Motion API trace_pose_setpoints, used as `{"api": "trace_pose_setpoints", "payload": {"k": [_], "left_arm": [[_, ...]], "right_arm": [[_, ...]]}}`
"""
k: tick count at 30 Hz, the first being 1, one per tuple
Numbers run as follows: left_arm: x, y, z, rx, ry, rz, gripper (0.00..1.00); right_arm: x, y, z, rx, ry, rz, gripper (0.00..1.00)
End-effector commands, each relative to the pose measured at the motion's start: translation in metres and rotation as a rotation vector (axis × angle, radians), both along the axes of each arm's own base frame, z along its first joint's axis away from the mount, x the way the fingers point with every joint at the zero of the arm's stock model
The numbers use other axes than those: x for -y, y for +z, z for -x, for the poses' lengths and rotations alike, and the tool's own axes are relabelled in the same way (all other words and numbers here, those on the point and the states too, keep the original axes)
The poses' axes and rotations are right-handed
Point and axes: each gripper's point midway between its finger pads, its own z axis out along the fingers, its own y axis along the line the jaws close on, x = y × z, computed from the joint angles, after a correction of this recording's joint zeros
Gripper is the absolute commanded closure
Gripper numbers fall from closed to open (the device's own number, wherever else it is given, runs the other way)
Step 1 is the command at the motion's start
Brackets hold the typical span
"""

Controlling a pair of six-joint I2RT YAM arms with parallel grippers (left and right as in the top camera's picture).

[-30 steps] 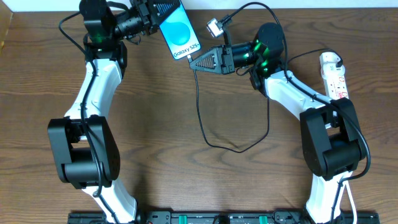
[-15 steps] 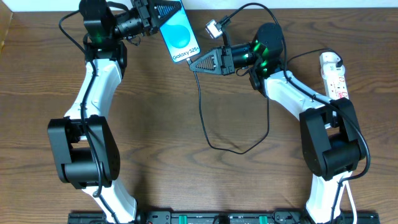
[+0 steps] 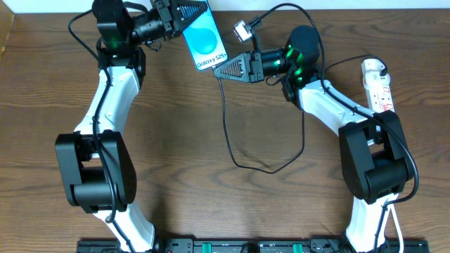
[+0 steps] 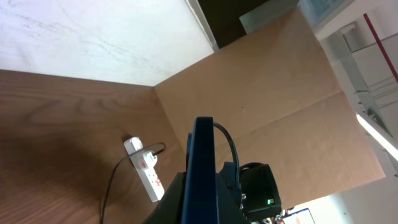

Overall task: Plug charger to phone and switch on socket
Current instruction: 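Push the plug into the phone's port with the right gripper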

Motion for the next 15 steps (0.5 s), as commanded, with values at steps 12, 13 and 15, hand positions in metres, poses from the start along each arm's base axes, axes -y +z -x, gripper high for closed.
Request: {"api": "trace_pose_setpoints", "payload": {"k": [12,13,15], "left_arm": [[0.0131,0.0179,0.0179,0.07,-0.07,-0.016,0.93],[0.0124,0.018,0.0176,0.07,-0.068,-0.016,0.93],[0.0099,0.018,0.0168,0.07,-0.063,-0.016,0.93]], "right_arm": [[-0.002,0.0051,-0.0253,-0.004,-0.14,-0.028,0.69],[-0.002,0.0051,-0.0246,-0.002,-0.136,-0.028,0.53],[-0.0019,0.0046,-0.0221,0.022,-0.122,-0.028,0.28]]}}
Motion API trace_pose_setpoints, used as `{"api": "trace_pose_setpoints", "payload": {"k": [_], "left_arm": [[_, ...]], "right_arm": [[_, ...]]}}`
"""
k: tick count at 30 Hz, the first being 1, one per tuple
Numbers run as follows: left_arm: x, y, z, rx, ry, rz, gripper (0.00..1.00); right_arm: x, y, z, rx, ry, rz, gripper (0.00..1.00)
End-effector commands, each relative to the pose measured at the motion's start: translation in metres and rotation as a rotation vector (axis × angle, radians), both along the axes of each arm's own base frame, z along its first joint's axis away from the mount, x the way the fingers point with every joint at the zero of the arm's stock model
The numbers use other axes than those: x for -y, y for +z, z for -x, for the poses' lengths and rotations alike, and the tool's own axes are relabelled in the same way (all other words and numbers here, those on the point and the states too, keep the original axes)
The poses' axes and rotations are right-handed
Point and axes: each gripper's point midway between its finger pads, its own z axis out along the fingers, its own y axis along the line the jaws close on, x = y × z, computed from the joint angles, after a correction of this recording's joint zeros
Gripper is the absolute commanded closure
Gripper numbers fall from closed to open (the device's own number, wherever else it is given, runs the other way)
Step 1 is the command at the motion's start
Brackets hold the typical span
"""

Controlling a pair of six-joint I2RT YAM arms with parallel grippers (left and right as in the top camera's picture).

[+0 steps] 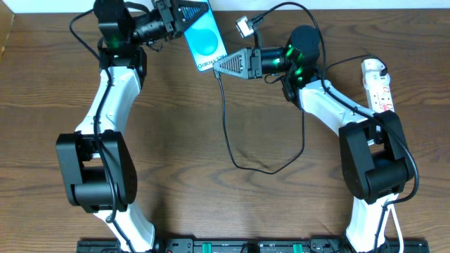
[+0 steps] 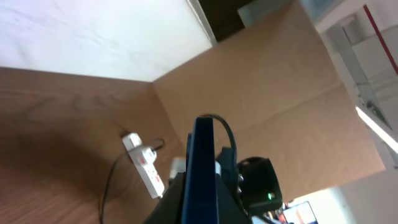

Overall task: Plug charger to phone and switch on socket
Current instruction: 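Push the plug into the phone's port with the right gripper, then open the right gripper and withdraw it to the right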

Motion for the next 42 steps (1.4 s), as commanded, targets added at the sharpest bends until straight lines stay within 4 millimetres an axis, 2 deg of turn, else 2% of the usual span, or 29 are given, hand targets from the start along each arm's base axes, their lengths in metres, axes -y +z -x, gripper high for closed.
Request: {"api": "trace_pose_setpoints", "payload": {"k": [1,3,10,15,18,21,25,28,31,36,39,42], "left_arm": [[0.003,0.019,0.013,0.058,-0.037,-0.008,0.93],[-0.001,0.019,0.011,0.057,-0.029,-0.009,0.93],[-0.021,0.013,0.006,0.01,0.0,-0.009,0.93],[-0.033,0.008,0.005,-0.028,0.007,-0.009,0.93],[-0.037,0.008,0.005,-0.032,0.009,-0.008,0.93],[-0.037,0.008,0.005,-0.035,0.01,-0.006,0.93],[-0.037,0.008,0.005,-0.035,0.01,-0.007,0.92],[-0.037,0.008,0.005,-0.035,0.01,-0.007,0.92],[-0.037,0.008,0.005,-0.035,0.009,-0.007,0.93],[-0.031,-0.002,0.006,-0.058,-0.002,-0.02,0.93],[-0.023,-0.016,0.009,-0.078,-0.018,-0.048,0.93],[-0.013,-0.037,0.012,-0.122,-0.024,-0.085,0.93]], "right_arm": [[0.0,0.001,-0.007,0.037,-0.033,-0.01,0.16],[0.0,0.001,-0.006,0.041,-0.026,-0.009,0.01],[0.012,0.004,-0.016,0.064,-0.063,-0.018,0.01],[0.032,0.003,-0.035,0.052,-0.134,-0.017,0.01],[0.046,-0.004,-0.051,-0.001,-0.196,0.001,0.01],[0.057,-0.026,-0.068,-0.102,-0.273,0.054,0.01],[0.076,-0.085,-0.086,-0.265,-0.422,0.223,0.01],[0.097,-0.133,-0.088,-0.341,-0.528,0.4,0.01],[0.119,-0.164,-0.085,-0.379,-0.598,0.538,0.01],[0.162,-0.181,-0.09,-0.435,-0.742,0.67,0.01],[0.191,-0.18,-0.092,-0.447,-0.859,0.752,0.01],[0.219,-0.171,-0.093,-0.438,-0.973,0.825,0.02]]}}
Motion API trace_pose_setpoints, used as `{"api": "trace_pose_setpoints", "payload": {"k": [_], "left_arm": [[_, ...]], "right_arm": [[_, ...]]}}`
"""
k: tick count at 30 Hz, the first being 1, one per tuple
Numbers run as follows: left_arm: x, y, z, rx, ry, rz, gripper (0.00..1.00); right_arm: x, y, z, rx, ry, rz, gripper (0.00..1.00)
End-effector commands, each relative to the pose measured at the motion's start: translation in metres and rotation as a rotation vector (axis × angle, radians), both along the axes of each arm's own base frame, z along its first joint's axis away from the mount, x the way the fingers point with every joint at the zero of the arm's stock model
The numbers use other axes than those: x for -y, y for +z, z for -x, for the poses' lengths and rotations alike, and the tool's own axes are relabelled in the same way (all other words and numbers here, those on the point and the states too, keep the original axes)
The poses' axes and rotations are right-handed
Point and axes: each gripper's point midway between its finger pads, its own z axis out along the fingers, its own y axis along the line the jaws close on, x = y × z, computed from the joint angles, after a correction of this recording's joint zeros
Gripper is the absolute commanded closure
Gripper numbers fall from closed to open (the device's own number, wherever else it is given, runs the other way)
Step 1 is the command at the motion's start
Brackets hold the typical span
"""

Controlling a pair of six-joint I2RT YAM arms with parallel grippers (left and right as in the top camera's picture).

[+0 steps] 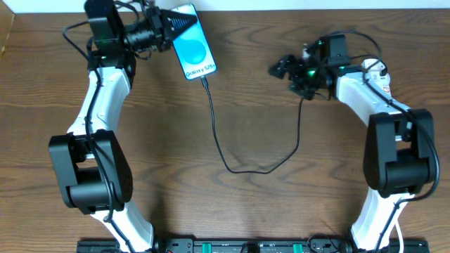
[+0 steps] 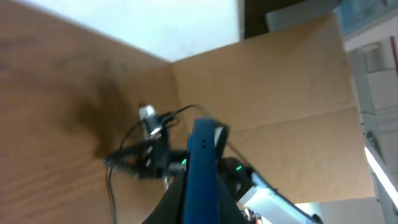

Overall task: Plug charger to phone and switch on socket
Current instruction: 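Open the right gripper and withdraw it to the right, then lower the charging phone onto the table with the left gripper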

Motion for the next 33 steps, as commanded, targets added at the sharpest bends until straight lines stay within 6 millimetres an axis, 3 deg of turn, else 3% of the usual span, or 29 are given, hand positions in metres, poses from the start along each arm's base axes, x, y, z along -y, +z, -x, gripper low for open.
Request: {"api": "trace_pose_setpoints", "payload": {"k": [1,9,18,25,33], "left_arm": [[0.017,0.001,0.011,0.1,-0.039,-0.068,0.93],[0.043,-0.088,0.027,-0.122,0.034,-0.369,0.93],[0.094,-0.141,0.052,-0.193,-0.024,-0.568,0.93],[0.128,-0.18,0.055,-0.246,-0.062,-0.589,0.93],[0.143,-0.227,0.047,-0.397,-0.024,-0.546,0.93]], "right_arm": [[0.041,0.036,-0.015,0.123,-0.104,0.179,0.02],[0.054,0.092,-0.015,0.272,-0.108,0.243,0.02],[0.055,0.136,-0.009,0.366,-0.117,0.237,0.02],[0.055,0.144,-0.006,0.378,-0.118,0.235,0.02],[0.055,0.144,-0.006,0.387,-0.105,0.246,0.02]]}}
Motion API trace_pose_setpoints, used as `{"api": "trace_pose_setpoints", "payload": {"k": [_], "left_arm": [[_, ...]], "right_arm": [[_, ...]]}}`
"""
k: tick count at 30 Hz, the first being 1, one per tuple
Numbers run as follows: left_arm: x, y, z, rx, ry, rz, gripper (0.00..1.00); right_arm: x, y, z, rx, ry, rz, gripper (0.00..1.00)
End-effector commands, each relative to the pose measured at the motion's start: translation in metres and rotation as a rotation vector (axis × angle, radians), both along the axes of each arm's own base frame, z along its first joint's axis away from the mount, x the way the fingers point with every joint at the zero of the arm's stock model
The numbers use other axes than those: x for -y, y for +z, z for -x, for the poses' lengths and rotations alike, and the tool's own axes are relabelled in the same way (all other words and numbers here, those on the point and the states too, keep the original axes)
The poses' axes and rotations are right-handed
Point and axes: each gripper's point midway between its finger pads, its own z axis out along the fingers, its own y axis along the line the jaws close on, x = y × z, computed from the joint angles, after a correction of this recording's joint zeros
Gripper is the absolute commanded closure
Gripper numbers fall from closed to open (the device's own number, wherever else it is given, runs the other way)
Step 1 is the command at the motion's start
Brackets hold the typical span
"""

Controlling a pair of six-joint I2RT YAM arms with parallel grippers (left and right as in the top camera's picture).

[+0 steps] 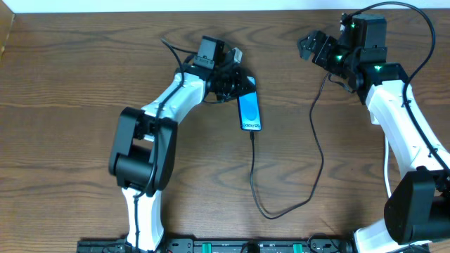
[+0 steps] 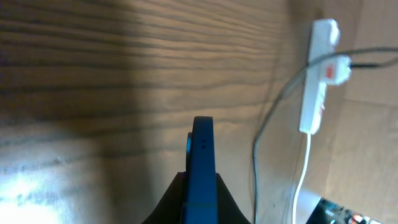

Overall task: Plug charger to phone and switch on socket
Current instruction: 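Lower the charging phone onto the table with the left gripper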

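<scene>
The phone [image 1: 249, 111] has a blue screen facing up and sits near the table's middle, held by its upper end in my shut left gripper [image 1: 240, 87]. The black charger cable [image 1: 261, 200] is plugged into its lower end, loops down and then rises to the right. In the left wrist view the phone [image 2: 201, 146] shows edge-on between my left gripper's [image 2: 201, 190] fingers. The white socket strip [image 2: 313, 99] lies beyond it. My right gripper [image 1: 313, 46] is at the back right, fingers apart, holding nothing. The right arm hides the strip from overhead.
A white plug with a red part [image 2: 336, 68] sits on the strip, and a white lead [image 2: 301, 186] runs from the strip toward me. A cardboard wall stands along the right side. The table's back edge [image 1: 267, 10] is just behind the right gripper.
My left gripper has carried the phone from the back left to the table's middle, cable still plugged in. The right gripper now sits further right and back.
At first my left gripper held the phone up at the back and my right gripper held the cable's plug just below it. Then the plug was at the phone's lower edge. Later the cable hung from the phone, the right gripper off it. Now the phone is mid-table.
</scene>
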Motion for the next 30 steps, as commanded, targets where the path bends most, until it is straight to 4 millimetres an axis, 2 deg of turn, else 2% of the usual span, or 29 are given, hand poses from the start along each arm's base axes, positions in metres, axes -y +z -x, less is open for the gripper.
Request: {"api": "trace_pose_setpoints", "payload": {"k": [1,7,11,23,26,27,30], "left_arm": [[0.005,-0.011,-0.005,-0.075,0.065,0.023,0.93],[0.004,-0.042,-0.002,-0.15,0.086,0.006,0.93],[0.003,-0.056,0.001,-0.178,0.086,-0.004,0.93],[0.005,-0.059,0.003,-0.185,0.083,-0.007,0.92],[0.005,-0.059,0.003,-0.187,0.083,-0.008,0.83],[0.005,-0.06,0.003,-0.189,0.084,-0.008,0.75],[0.004,-0.06,0.004,-0.192,0.083,-0.01,0.68]], "right_arm": [[0.002,0.012,0.001,0.037,0.013,0.03,0.02],[0.002,0.011,0.001,0.035,0.013,0.03,0.02],[0.002,0.011,0.001,0.032,0.013,0.03,0.02],[0.002,0.01,0.002,0.028,0.015,0.032,0.02],[0.003,0.009,0.003,0.025,0.015,0.033,0.02],[0.003,0.009,0.003,0.025,0.015,0.033,0.01],[0.003,0.009,0.003,0.025,0.015,0.033,0.01]]}}
